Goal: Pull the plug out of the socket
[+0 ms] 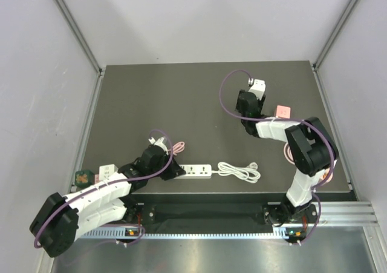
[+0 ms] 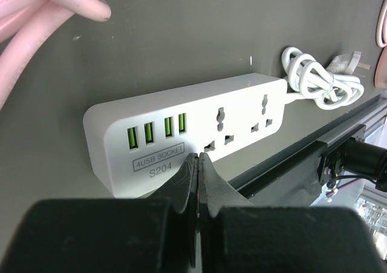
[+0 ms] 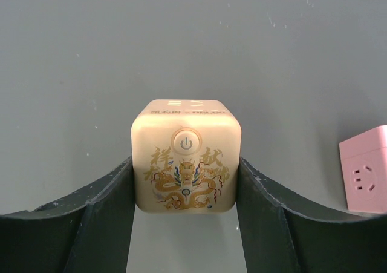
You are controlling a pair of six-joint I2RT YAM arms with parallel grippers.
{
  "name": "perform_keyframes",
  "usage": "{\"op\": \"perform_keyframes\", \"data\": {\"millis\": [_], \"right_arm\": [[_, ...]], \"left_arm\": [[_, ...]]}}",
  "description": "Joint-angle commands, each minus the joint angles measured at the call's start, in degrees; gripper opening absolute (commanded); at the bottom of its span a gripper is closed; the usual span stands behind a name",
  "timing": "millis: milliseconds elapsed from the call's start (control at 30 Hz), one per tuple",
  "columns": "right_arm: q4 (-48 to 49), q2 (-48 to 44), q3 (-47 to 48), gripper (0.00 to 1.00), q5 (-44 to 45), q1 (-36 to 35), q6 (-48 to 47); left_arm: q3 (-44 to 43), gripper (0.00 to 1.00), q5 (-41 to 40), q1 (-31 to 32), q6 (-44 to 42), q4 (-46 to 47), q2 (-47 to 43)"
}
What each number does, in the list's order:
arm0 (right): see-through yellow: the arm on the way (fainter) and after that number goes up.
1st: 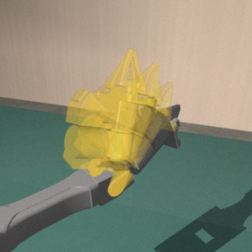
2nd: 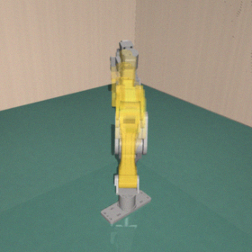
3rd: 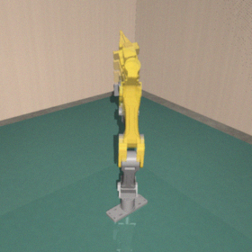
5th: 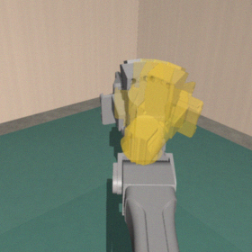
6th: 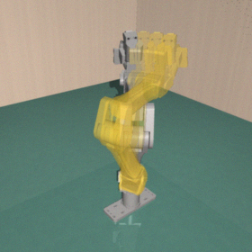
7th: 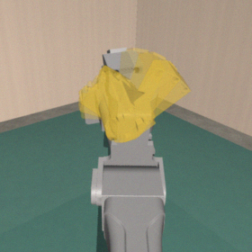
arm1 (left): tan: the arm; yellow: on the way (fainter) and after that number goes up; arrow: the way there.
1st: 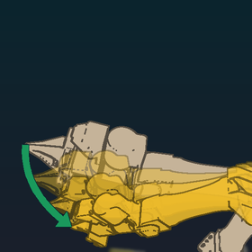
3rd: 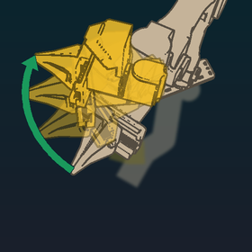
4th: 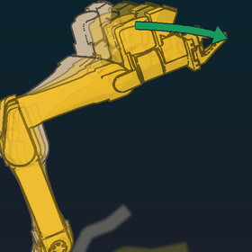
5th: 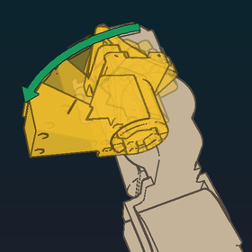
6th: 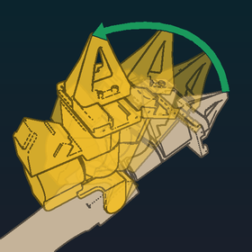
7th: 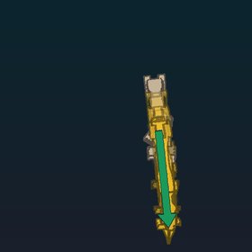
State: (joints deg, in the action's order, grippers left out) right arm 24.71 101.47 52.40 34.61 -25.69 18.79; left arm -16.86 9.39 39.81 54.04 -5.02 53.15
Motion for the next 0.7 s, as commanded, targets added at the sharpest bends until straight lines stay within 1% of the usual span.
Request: {"op": "perform_keyframes", "data": {"millis": [0, 67, 100, 133, 200, 367, 433, 467, 500, 567, 600, 633, 667], "right_arm": [[-6.25, 1.27, 4.64, 0.13, 1.16, 0.38, 3.18], [-6.78, 1.45, 4.9, 0.14, 0.64, 0.38, 3.45], [-7.04, 1.54, 4.99, 0.18, 0.2, 0.47, 3.36], [-7.91, 2.15, 5.43, 0.19, -0.41, 0.47, 3.19], [-10.99, 3.03, 7.1, 0.21, -0.86, 0.47, 3.36], [-11.61, 4.35, 6.57, 0.23, -1.82, 0.47, 4.42], [-11.79, 4.26, 6.22, 0.26, -2.09, 0.29, 4.24], [-11.7, 4.0, 5.87, 0.29, -2.44, 0.12, 4.07], [-11.7, 3.65, 5.61, 0.4, -2.62, 0.03, 3.89], [-12.22, 2.51, 5.26, 0.55, -3.58, -0.06, 3.63], [-12.58, 1.89, 5.25, 0.75, -3.93, -0.15, 3.37], [-13.19, 1.54, 5.52, 0.83, -4.02, -0.06, 3.1], [-15.37, 1.36, 6.65, 0.87, -4.02, -0.15, 2.75]], "left_arm": [[-1.95, 0.0, -0.51, 0.0, -1.04, -0.08, 0.29], [-2.12, 0.0, -0.25, 0.0, -1.04, -0.17, 0.03], [-2.12, 0.0, -0.16, 0.0, -1.04, -0.34, -0.06], [-2.12, 0.0, -0.16, 0.09, -0.96, -0.52, -0.41], [-2.12, 0.0, -0.25, 0.0, -0.96, -1.05, -0.76], [-1.86, 0.0, -0.51, 0.09, -0.87, -2.01, -2.43], [-1.77, 0.0, -0.51, 0.0, -0.87, -2.45, -3.13], [-1.68, 0.0, -0.6, 0.09, -0.87, -2.72, -3.4], [-1.6, 0.0, -0.69, 0.09, -0.87, -2.81, -3.66], [-1.51, 0.0, -0.69, 0.0, -0.78, -2.89, -4.01], [-1.42, 0.0, -0.69, 0.0, -0.78, -2.89, -4.01], [-1.33, 0.0, -0.69, 0.0, -0.69, -2.89, -4.1], [-1.33, 0.0, -0.69, 0.0, -0.69, -2.89, -4.02]]}}
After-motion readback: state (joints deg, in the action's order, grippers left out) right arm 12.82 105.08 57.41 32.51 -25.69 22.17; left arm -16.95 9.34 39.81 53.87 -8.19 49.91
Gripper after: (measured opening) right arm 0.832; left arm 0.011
